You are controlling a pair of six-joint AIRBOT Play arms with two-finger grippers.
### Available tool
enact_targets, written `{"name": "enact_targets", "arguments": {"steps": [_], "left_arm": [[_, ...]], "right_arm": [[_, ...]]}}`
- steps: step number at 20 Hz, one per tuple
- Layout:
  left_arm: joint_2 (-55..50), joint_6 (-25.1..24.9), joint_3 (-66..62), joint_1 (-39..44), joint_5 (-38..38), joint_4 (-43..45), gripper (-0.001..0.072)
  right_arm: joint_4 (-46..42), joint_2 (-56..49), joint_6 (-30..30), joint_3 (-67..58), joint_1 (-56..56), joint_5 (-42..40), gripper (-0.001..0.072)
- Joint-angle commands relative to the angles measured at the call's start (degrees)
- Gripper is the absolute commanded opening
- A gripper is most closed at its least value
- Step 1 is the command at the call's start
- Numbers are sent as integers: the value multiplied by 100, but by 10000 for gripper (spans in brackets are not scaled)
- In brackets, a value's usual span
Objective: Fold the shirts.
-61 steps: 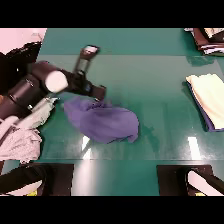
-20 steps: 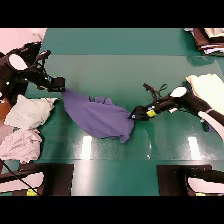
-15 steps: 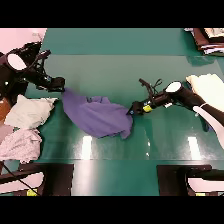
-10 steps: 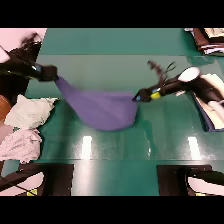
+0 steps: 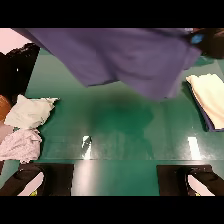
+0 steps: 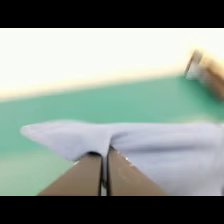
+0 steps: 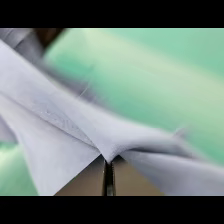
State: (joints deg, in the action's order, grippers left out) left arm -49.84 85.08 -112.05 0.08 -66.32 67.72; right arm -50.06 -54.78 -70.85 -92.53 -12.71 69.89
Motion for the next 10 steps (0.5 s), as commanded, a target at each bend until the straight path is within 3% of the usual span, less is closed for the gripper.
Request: {"name": "enact_targets", "arguments": {"steps": [1,6,10], "left_arm": [[170,-4,-758,-7,293,-485,25],[-42,-2,168,-7,46,-841,25],[-332,-15,2197,-7,-828,-822,25]], "right_arm": [[-118,516,-98,-483,391,101,17],[-109,350,-533,120,581,839,17],[-118,-2,-564,1952,-26,874,17]]}}
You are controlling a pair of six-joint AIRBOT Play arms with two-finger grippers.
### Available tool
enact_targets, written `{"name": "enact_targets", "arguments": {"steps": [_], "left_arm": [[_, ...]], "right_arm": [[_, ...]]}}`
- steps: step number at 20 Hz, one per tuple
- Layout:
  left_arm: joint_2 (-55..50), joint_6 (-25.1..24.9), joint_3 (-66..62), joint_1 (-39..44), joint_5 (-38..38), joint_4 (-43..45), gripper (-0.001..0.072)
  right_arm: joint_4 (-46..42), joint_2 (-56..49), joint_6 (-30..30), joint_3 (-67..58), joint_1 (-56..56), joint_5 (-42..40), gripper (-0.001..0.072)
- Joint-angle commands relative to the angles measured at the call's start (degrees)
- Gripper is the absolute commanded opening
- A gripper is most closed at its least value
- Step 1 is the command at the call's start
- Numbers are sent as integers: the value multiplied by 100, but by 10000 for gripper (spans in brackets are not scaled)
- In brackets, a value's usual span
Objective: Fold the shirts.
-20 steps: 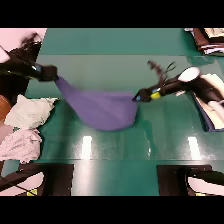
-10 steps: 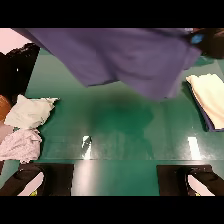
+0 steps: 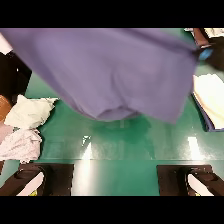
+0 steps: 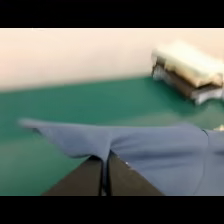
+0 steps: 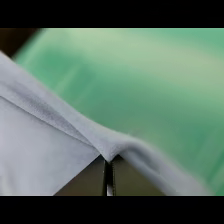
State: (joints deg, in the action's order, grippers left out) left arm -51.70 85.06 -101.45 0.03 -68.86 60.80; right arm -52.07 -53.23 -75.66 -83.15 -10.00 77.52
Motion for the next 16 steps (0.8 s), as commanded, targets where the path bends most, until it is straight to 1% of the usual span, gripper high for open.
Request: {"name": "enact_targets", "arguments": {"steps": [1,2,4,5,7,8,9,10,13,16], "left_arm": [[-192,-151,1742,-2,-597,-114,25],[-234,-295,2400,-2,-525,-96,25],[-234,-420,3591,-2,-116,46,24],[-234,-503,4065,-2,151,116,25],[-234,-516,4778,-2,664,256,25],[-234,-516,4948,-2,800,280,25],[-234,-516,5021,-2,855,308,25],[-234,-516,5018,-2,852,315,25],[-232,-518,5003,-2,881,315,25],[-232,-516,5003,-2,879,315,25]], "right_arm": [[85,-225,-83,1530,-457,-66,18],[96,-304,-83,2072,-636,-363,18],[98,-437,-83,2959,-957,-1043,18],[98,-520,-83,3250,-1075,-1349,18],[120,-754,-83,3545,-1209,-1797,20],[142,-918,-83,3519,-1215,-1818,75],[133,-1073,-81,3407,-1202,-1770,294],[140,-1220,-83,3211,-1143,-1626,436],[33,-1314,-72,2551,-763,-1014,441],[-551,-841,-83,2341,-160,-737,440]]}}
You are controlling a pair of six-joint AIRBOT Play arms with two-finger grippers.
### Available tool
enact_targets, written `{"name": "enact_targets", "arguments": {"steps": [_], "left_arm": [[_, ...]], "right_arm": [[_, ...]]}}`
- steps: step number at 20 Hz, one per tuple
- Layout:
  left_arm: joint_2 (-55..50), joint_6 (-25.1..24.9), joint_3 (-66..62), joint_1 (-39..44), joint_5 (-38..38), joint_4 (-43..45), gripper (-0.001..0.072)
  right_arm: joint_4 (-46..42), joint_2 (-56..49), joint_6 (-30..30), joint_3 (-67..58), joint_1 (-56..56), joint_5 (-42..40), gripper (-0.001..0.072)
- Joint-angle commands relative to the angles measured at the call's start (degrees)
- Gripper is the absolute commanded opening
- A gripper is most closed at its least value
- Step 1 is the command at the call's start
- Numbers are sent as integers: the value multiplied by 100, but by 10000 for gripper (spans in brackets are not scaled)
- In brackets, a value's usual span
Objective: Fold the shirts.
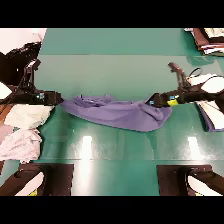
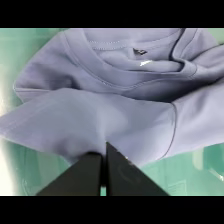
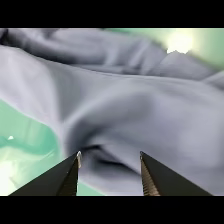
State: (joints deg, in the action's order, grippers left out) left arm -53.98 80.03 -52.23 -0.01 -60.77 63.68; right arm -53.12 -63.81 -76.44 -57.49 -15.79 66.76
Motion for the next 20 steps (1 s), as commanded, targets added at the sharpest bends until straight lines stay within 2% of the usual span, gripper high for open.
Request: {"name": "enact_targets", "arguments": {"steps": [1,4,7,10,17,18,20], "left_arm": [[-4,-13,81,2,76,22,25],[-4,-7,81,2,83,13,26],[-4,2,81,2,96,13,25],[-4,7,81,2,96,15,25],[-4,7,81,2,63,15,25],[-4,4,81,2,59,15,25],[-4,7,79,2,22,20,25]], "right_arm": [[-675,378,-7,-186,638,466,440],[-782,566,-7,295,1432,907,440],[-570,278,57,903,1790,892,441],[63,-310,378,1187,1655,671,441],[98,-1469,385,649,782,485,437],[81,-1521,387,577,717,476,380],[61,-1539,498,466,684,479,53]]}}
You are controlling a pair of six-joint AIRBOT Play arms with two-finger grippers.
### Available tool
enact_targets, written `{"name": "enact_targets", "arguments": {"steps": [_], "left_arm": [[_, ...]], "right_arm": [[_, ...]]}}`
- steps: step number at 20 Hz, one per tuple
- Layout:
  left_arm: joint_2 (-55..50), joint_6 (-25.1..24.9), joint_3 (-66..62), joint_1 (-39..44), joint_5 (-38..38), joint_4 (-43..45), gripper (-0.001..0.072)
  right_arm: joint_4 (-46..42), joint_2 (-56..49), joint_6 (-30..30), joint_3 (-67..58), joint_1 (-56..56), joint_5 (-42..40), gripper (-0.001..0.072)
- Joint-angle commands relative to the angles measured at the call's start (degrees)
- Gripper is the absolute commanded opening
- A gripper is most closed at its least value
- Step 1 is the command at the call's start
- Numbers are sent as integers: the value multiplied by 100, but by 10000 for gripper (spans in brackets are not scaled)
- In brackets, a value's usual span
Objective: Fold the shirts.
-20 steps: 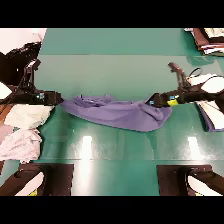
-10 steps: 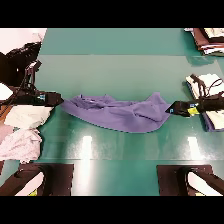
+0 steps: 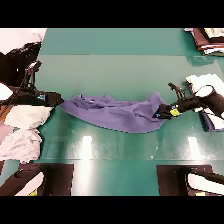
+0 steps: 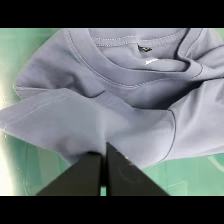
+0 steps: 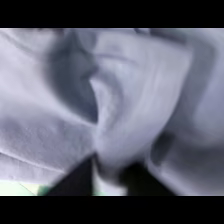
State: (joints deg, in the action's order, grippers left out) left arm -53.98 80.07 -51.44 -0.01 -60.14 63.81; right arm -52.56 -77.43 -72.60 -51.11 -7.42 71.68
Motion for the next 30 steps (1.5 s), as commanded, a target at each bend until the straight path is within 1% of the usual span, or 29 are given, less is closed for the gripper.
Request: {"name": "enact_targets", "arguments": {"steps": [1,3,5,7,9,11,13,15,18,22,26,28,30], "left_arm": [[7,7,0,2,-52,7,25],[61,76,-157,2,-114,59,24],[149,98,-754,2,-293,229,24],[258,101,-1740,0,-535,481,24],[321,98,-2992,2,-754,688,24],[345,98,-4321,2,-811,780,24],[343,111,-5567,2,-789,780,25],[343,269,-6594,2,-754,782,24],[345,490,-7490,2,-378,776,24],[332,542,-7705,2,238,393,23],[120,498,-7392,2,409,413,23],[-136,501,-6870,2,382,444,23],[-579,503,-6301,2,186,476,23]], "right_arm": [[2,-131,146,-238,-151,-13,19],[-7,127,160,-435,-61,-20,17],[2,573,155,-863,125,-15,17],[4,1119,146,-1515,363,-17,17],[4,1624,142,-2310,625,-70,16],[4,2083,107,-3097,896,-208,16],[4,2500,105,-3733,1174,-411,16],[2,2876,103,-4212,1486,-494,16],[2,3217,103,-4913,2057,-380,17],[7,3241,81,-5871,2909,35,16],[9,2577,-407,-6730,3154,756,16],[2,2092,-560,-6714,2911,1137,16],[-9,1661,-605,-6168,2520,1397,16]]}}
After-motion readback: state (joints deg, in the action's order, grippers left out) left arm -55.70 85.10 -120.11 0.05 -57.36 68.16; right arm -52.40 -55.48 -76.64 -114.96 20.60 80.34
